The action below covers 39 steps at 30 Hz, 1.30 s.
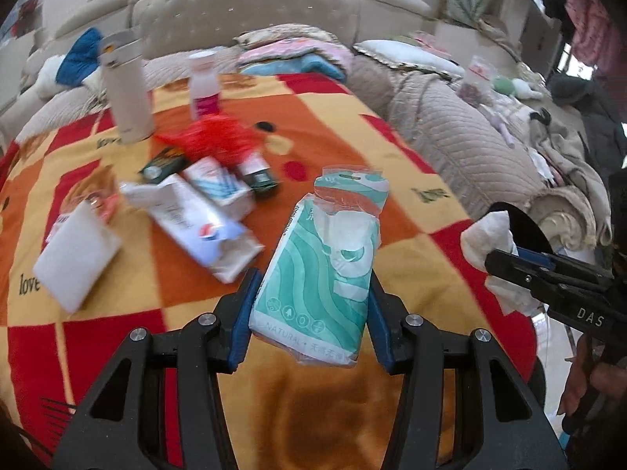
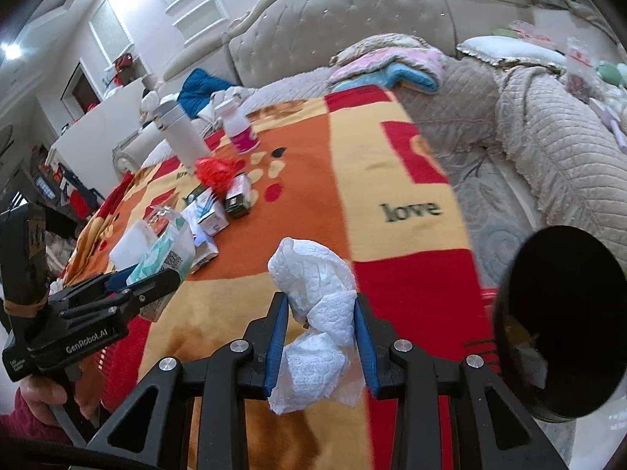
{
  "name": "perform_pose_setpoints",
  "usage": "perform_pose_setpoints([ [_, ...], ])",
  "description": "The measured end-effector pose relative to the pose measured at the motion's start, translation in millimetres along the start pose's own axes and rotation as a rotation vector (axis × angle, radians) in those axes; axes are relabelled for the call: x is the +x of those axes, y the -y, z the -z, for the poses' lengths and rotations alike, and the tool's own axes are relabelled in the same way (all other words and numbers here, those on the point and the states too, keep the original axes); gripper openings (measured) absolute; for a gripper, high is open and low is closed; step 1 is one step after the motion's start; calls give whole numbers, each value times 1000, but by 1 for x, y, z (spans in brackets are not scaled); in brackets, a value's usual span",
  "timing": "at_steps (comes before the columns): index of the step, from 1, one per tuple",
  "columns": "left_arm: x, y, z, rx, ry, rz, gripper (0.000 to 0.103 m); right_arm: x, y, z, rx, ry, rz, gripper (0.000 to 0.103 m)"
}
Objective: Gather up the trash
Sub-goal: 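Carry the wipe pack and tissue with both tools over the black bin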
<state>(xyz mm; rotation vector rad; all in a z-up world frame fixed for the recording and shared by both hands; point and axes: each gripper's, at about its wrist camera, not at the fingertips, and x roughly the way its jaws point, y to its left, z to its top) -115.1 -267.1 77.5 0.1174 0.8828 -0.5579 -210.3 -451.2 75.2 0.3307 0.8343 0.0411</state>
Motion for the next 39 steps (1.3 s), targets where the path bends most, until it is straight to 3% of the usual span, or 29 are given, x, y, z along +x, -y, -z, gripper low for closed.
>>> perform_pose_setpoints([
  [12,15,89,-8,125,-14,75,49,-39,73,18,127,36,86,32],
  [22,43,150,-18,178,-55,156,49,-48,129,27,221,47,140,32],
  [39,82,206,-26,217,-112,213,49,-44,185,32,306,42,195,32],
])
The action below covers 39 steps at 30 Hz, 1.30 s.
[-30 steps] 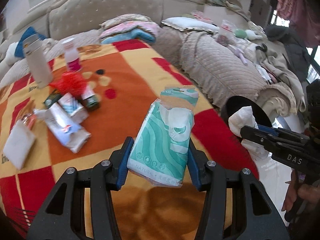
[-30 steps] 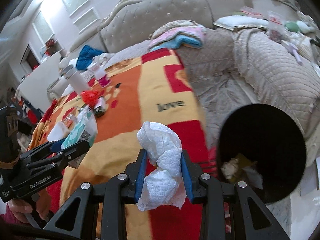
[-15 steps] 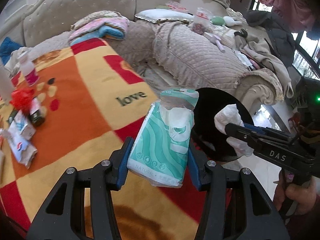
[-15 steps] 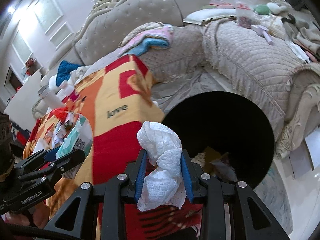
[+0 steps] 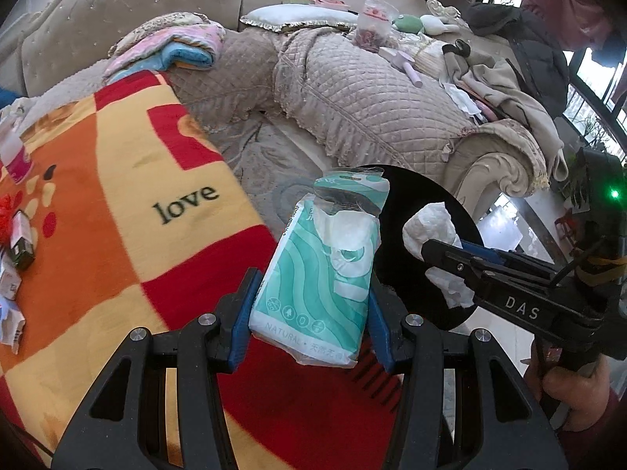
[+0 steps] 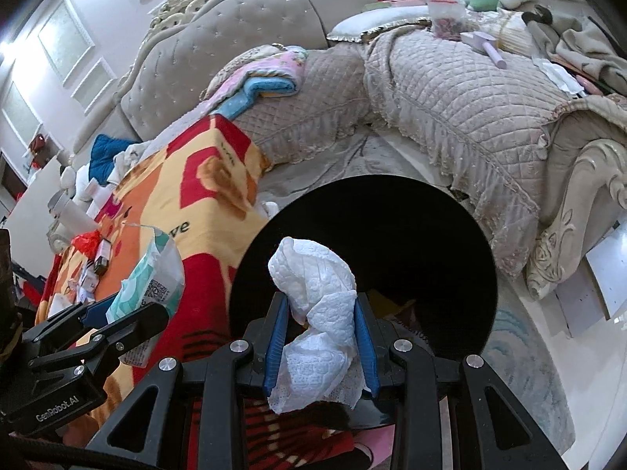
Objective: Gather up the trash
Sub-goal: 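Carry the wipe pack and tissue with both tools over the black bin, then open the right tool to drop the tissue while the left tool drops the wipe pack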
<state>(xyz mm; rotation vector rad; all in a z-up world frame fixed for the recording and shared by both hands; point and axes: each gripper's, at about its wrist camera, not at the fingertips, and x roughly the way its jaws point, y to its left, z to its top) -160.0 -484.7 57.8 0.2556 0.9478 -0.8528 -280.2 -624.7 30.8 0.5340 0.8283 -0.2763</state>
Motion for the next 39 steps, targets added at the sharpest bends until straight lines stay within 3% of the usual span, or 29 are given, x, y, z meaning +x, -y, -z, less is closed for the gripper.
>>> perform_pose_setpoints([
  [7,12,7,-6,-16,-4,52,49,1,13,-2,27,11,37,33],
  [9,13,8,-7,-21,0,70,49,-1,14,-3,29,22,42,51],
  [17,15,7,-7,-46,-11,144,55,-4,16,-4,49,28,39,52],
  [31,3,-2,0,-51,-3,123,55,-7,4,0,30,11,44,53],
  [34,-1,-6,3,-49,2,112,55,-8,2,1,29,11,44,60],
  [39,-11,-15,10,-47,15,67,55,-8,-7,3,11,4,34,61],
])
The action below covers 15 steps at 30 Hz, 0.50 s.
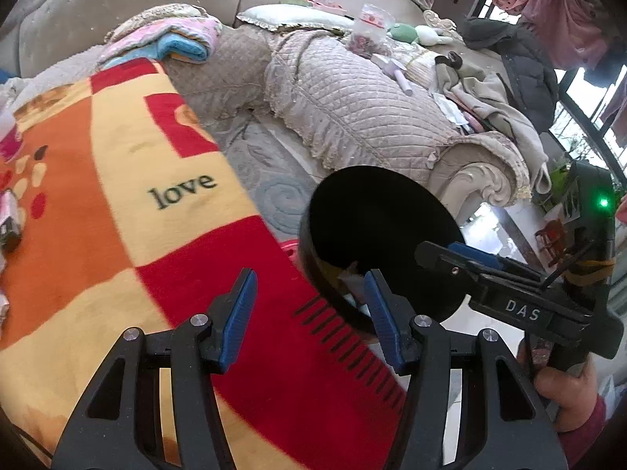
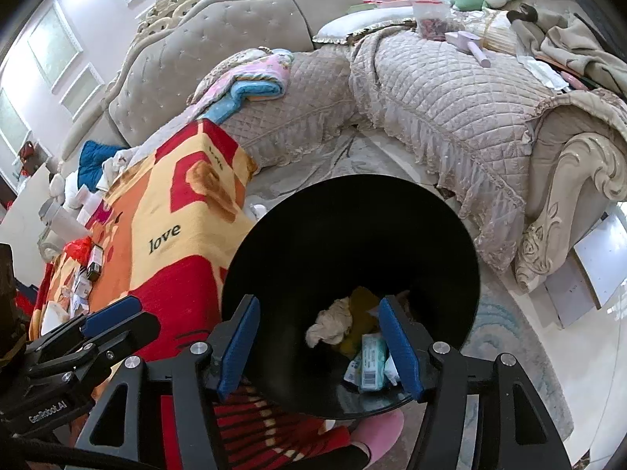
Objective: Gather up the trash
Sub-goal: 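Open the right tool to drop the tissue while the left tool drops the wipe pack, then move both tools back over the items on the blanket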
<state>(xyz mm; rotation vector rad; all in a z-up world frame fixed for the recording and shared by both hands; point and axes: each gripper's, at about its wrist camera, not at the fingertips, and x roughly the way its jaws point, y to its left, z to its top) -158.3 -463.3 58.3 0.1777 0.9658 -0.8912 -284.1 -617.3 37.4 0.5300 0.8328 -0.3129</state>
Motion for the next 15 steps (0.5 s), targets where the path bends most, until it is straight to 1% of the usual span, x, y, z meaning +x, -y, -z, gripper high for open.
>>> perform_pose_setpoints([
  [9,-18,-24,12,-4,31,-113,55,4,-33,10,-58,-26,-24,62],
  [15,-31,-50,23,-54,37,-161,55,6,-59,15,-102,-38,-44,63],
])
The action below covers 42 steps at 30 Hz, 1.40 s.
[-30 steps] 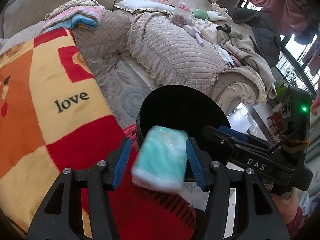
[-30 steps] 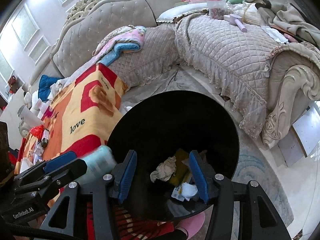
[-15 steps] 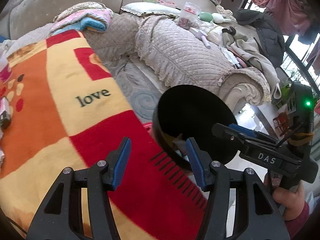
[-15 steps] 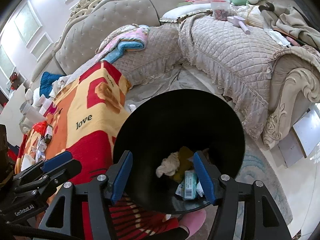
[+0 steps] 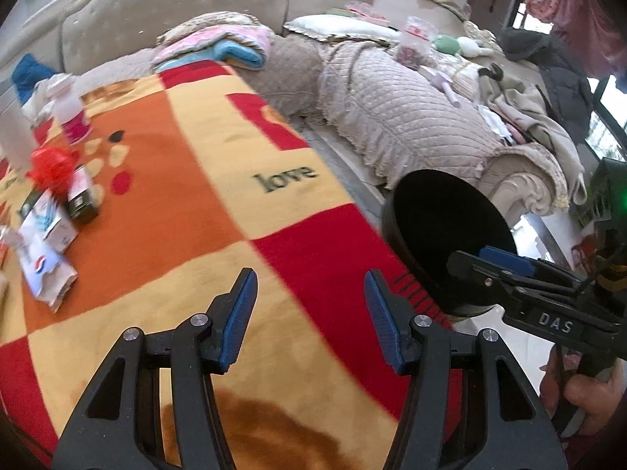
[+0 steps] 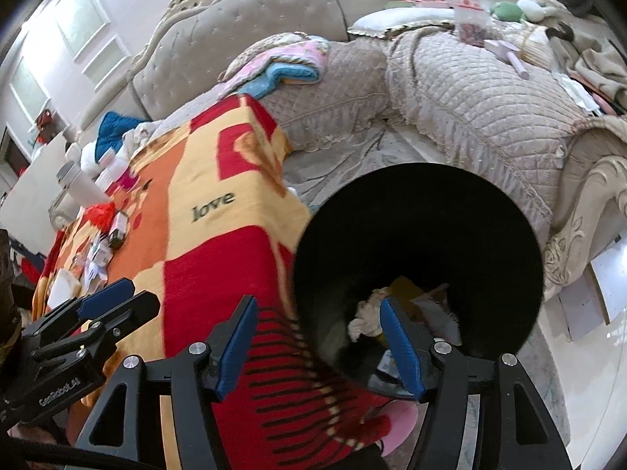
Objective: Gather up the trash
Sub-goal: 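Move both tools back over the items on the blanket, then grasp the white foam block with the left tool while the right tool grasps the white-blue Levamlodipine box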
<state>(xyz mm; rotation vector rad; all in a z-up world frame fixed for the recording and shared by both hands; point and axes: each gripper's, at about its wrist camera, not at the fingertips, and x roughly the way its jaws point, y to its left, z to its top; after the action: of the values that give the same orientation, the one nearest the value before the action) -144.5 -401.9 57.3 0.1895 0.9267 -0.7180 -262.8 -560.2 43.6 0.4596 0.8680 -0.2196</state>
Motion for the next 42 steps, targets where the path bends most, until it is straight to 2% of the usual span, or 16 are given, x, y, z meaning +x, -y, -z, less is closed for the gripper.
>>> perform_pose_setpoints([
  [7,-16,-44,17,-66,5,-59,55,11,-43,3,-78,-28,-35,66],
  [16,-41,-117,37,-176,17,-141,55,39,-109,15,-202,-111,-94,68],
  [23,-71,-187,54,-231,31,-252,56,57,-155,20,-273,-148,-126,71],
  [30,-102,-258,56,-281,64,-354,56,70,-195,19,-314,-173,-181,74],
  [32,-109,-277,55,-300,74,-359,62,73,-206,20,-331,-181,-190,74],
  [37,-114,-311,50,-331,77,-366,64,80,-234,23,-387,-197,-208,74],
  [42,-94,-336,47,-345,6,-336,64,87,-252,22,-413,-210,-212,74],
])
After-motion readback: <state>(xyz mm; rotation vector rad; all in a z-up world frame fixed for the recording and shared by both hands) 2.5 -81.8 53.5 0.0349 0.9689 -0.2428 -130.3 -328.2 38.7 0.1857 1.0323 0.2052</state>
